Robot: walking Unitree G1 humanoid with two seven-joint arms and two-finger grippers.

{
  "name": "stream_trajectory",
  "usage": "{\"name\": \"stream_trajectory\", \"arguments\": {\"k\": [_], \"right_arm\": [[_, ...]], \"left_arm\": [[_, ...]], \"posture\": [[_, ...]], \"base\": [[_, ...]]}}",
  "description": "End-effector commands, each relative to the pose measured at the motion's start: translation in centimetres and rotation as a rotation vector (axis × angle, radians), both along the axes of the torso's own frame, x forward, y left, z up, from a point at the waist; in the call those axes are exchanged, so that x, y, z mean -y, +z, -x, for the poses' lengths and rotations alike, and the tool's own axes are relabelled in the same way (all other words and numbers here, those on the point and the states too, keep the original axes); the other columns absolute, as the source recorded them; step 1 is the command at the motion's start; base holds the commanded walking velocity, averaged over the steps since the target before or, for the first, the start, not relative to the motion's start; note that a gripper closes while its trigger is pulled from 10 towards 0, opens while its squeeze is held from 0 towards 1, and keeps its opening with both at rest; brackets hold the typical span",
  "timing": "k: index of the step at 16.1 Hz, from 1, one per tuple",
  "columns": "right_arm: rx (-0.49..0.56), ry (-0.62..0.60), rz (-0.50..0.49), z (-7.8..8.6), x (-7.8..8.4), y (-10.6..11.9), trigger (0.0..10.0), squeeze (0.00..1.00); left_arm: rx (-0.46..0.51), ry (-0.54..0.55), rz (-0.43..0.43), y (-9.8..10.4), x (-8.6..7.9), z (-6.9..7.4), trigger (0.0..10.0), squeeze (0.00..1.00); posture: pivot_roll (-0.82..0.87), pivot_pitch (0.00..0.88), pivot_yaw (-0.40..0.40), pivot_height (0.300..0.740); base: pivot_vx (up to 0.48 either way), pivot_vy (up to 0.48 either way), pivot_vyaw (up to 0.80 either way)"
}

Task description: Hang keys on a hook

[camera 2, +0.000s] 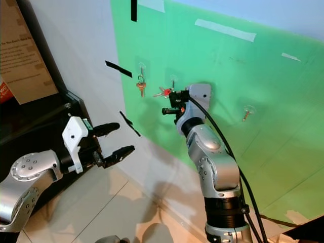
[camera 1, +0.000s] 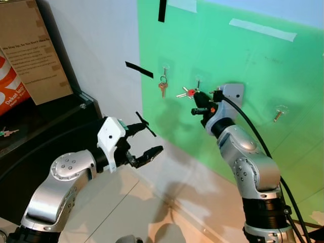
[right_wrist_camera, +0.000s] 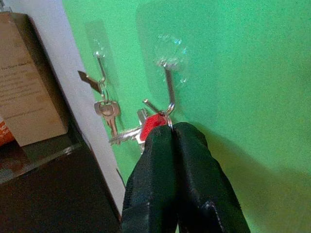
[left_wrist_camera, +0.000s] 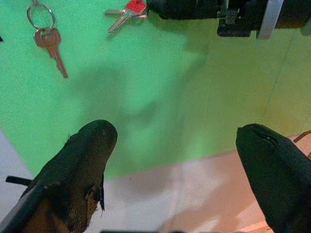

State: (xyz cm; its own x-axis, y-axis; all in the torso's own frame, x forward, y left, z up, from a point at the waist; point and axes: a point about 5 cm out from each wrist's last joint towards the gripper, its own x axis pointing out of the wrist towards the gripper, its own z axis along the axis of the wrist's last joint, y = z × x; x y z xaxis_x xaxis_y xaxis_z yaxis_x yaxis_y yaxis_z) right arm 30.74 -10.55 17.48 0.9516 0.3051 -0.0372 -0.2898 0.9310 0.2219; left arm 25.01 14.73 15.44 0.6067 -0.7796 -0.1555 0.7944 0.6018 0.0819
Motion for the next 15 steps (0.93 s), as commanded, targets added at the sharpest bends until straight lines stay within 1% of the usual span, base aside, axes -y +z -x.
{"name": "stream_trajectory", "arguments": {"k": [1,2,3,4,6,8,9,10,11,12,13,14,15], "right_arm": [[-0.057,-0.009,-0.02,0.2,0.3,-1.1,10.0,1.0],[-0.03,-0.01,0.015,0.4,0.8,-1.1,10.0,1.0],[-0.006,0.005,0.005,0.6,1.0,-1.1,10.0,1.0],[-0.006,0.024,-0.04,0.9,1.2,-1.2,10.0,1.0],[-0.006,0.036,-0.009,1.4,1.4,-1.8,10.0,1.0],[-0.056,0.049,0.034,2.7,2.1,-4.0,10.0,1.0],[-0.083,0.048,0.038,3.0,2.3,-4.7,10.0,1.0],[-0.12,0.05,0.061,3.5,2.6,-6.0,10.0,1.0],[-0.129,0.047,0.105,3.8,2.9,-7.0,10.0,1.0],[-0.138,0.032,0.13,3.9,3.3,-7.8,10.0,1.0],[-0.151,0.039,0.109,4.2,3.4,-8.4,10.0,1.0],[-0.151,0.037,0.087,4.5,3.4,-8.7,10.0,1.0],[-0.165,0.04,0.104,4.7,3.5,-9.0,10.0,1.0]], "left_arm": [[0.007,-0.013,0.002,0.2,0.1,-0.2,10.0,0.0],[0.012,0.005,0.01,0.2,0.1,-0.2,10.0,0.0],[0.019,0.026,0.016,0.2,0.0,-0.3,10.0,0.0],[0.026,0.055,0.02,0.1,-0.1,-0.4,10.0,0.0],[0.034,0.103,0.03,0.0,-0.4,-0.5,10.0,0.0],[0.057,0.269,0.032,-0.6,-1.3,-0.9,10.0,0.0],[0.05,0.314,0.018,-0.9,-1.6,-1.0,10.0,0.0],[0.039,0.412,-0.028,-1.7,-2.3,-1.3,10.0,0.0],[0.04,0.493,-0.051,-2.1,-2.9,-1.6,10.0,0.0],[0.045,0.527,-0.061,-2.4,-3.1,-1.5,10.0,0.0],[0.053,0.535,-0.076,-2.7,-3.1,-1.3,10.0,0.0],[0.056,0.547,-0.074,-2.7,-3.0,-1.2,10.0,0.0],[0.058,0.569,-0.064,-2.7,-3.1,-1.2,10.0,0.0]], "posture": [[-0.05,0.0,0.005,0.74],[-0.04,0.0,0.003,0.74],[-0.04,0.0,-0.001,0.74],[-0.04,0.0,0.0,0.74],[-0.04,0.0,0.001,0.74],[-0.04,0.0,0.004,0.74],[-0.04,0.0,0.004,0.74],[-0.04,0.0,0.006,0.74],[-0.04,0.0,0.008,0.74],[-0.04,0.0,0.008,0.74],[-0.04,0.0,0.01,0.74],[-0.04,0.0,0.011,0.74],[-0.04,0.0,0.012,0.74]], "base": [[0.0,0.0,0.0],[0.0,0.0,0.0],[0.0,0.0,0.0],[0.0,0.0,0.0],[0.0,0.0,0.0],[0.0,0.0,0.0],[0.0,0.0,0.0],[0.0,0.0,0.8],[0.0,0.0,0.79],[0.0,0.0,0.79],[0.0,0.0,0.79],[0.281,0.0,0.76],[0.36,0.0,0.76]]}}
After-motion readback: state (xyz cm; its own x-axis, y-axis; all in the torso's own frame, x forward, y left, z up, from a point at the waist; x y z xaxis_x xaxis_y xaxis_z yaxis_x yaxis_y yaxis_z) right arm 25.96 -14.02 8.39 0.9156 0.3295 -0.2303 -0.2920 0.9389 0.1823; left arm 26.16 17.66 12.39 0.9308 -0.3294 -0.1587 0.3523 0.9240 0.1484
